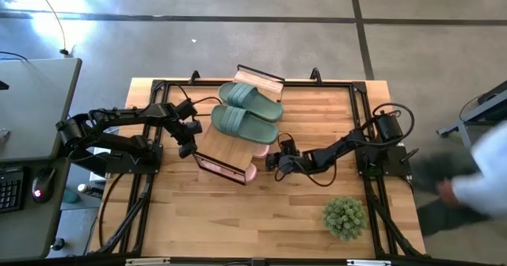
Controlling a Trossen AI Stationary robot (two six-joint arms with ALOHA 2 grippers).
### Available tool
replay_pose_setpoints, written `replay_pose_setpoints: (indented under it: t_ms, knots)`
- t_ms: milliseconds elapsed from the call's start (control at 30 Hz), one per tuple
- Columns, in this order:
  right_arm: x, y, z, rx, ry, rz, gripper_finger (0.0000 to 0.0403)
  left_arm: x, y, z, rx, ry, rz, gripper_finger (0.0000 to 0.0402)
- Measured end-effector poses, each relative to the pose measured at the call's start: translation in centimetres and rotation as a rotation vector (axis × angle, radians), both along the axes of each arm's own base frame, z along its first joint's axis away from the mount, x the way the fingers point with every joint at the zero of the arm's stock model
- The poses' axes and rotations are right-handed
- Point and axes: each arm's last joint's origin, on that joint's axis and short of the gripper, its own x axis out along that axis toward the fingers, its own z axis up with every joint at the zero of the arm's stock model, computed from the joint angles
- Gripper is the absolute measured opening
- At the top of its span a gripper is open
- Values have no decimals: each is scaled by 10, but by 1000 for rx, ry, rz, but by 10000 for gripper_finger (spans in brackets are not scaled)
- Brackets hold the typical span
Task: Pick and place slides into the shelf
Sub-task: Adjust the slides under the shelf
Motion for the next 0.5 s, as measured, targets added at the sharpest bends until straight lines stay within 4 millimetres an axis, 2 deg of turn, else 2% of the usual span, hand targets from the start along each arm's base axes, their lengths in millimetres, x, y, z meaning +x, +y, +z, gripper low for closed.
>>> replay_pose_setpoints:
  t_ms: [233,500]
  knots:
    - [0,-2,0,-2,10,11,0,0,0,0,0,0,-1,0]
    - [-3,7,-1,6,23,2,0,0,0,0,6,5,0,0]
